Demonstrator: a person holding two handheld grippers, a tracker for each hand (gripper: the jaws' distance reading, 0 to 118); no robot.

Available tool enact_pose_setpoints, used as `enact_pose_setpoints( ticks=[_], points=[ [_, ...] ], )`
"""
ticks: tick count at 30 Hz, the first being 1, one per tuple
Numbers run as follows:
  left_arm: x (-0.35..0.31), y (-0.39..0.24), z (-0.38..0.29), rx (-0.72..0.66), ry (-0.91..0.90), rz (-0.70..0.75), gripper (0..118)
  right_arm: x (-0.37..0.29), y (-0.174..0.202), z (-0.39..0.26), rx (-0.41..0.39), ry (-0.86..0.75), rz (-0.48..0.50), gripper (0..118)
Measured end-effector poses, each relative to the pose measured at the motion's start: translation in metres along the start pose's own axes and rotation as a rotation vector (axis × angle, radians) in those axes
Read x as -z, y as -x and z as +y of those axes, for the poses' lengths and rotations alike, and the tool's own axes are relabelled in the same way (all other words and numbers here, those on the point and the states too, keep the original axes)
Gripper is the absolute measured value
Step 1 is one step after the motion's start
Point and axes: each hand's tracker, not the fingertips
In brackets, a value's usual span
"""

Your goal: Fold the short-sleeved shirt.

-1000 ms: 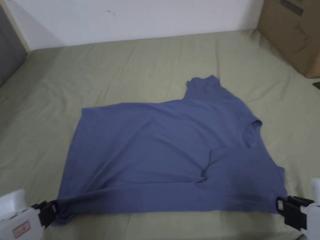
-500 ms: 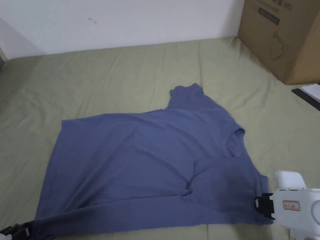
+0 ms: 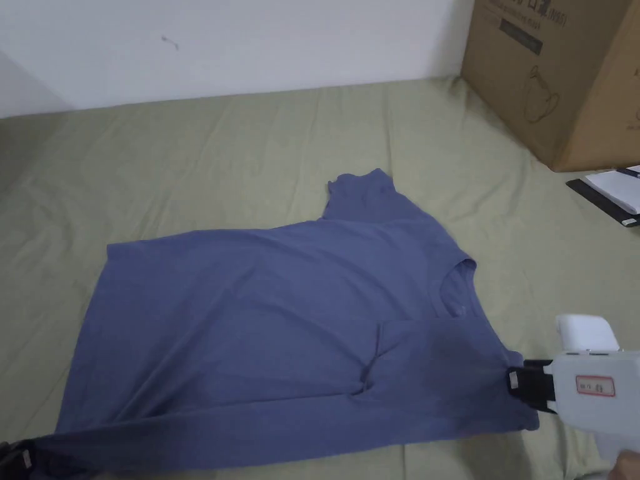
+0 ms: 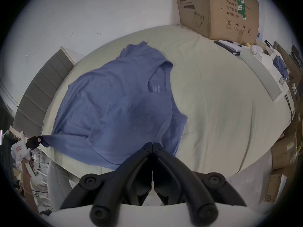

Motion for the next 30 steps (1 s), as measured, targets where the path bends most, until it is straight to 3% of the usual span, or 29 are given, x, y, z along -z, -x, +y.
enact_pose_setpoints(
  ticks=[6, 15, 16, 17, 18, 19, 20, 21, 25, 26, 27, 29, 30],
  points=[
    [0.023, -0.007, 0.050, 0.034, -0.025, 0.000, 3, 0.021, 0.005, 0.055, -0.033, -0.037, -0.037, 0],
    [0.122, -0.021, 0.097, 0.083, 0.107, 0.032, 4, 0.105, 0.011, 0.112, -0.053, 0.038, -0.121, 0],
    [0.126, -0.022, 0.095, 0.084, 0.115, 0.042, 17, 0.111, 0.012, 0.110, -0.088, 0.051, -0.139, 0],
    [0.127, -0.022, 0.093, 0.087, 0.112, 0.045, 40, 0.114, 0.013, 0.108, -0.116, 0.054, -0.170, 3],
    [0.126, -0.019, 0.091, 0.090, 0.120, 0.034, 69, 0.114, 0.014, 0.106, -0.133, 0.043, -0.171, 18],
    [0.122, -0.018, 0.088, 0.080, 0.132, 0.001, 101, 0.112, 0.014, 0.103, -0.143, 0.031, -0.191, 48],
    [0.115, -0.015, 0.085, 0.066, 0.118, -0.024, 110, 0.107, 0.014, 0.100, -0.136, 0.027, -0.189, 69],
    [0.106, -0.012, 0.083, 0.060, 0.094, -0.031, 110, 0.102, 0.011, 0.097, -0.130, 0.015, -0.176, 85],
    [0.065, -0.001, 0.070, 0.055, 0.046, -0.023, 109, 0.062, 0.012, 0.079, -0.098, -0.045, -0.140, 82],
    [0.056, 0.001, 0.066, 0.057, 0.051, -0.022, 106, 0.053, 0.014, 0.072, -0.107, -0.067, -0.134, 77],
    [0.046, 0.004, 0.062, 0.055, 0.064, -0.014, 93, 0.042, 0.016, 0.063, -0.119, -0.094, -0.125, 66],
    [0.025, 0.008, 0.045, 0.052, 0.052, -0.017, 31, 0.025, 0.021, 0.045, -0.130, -0.122, -0.119, 27],
    [0.018, 0.009, 0.034, 0.024, 0.030, -0.013, 12, 0.019, 0.024, 0.035, -0.125, -0.130, -0.111, 12]
  ],
)
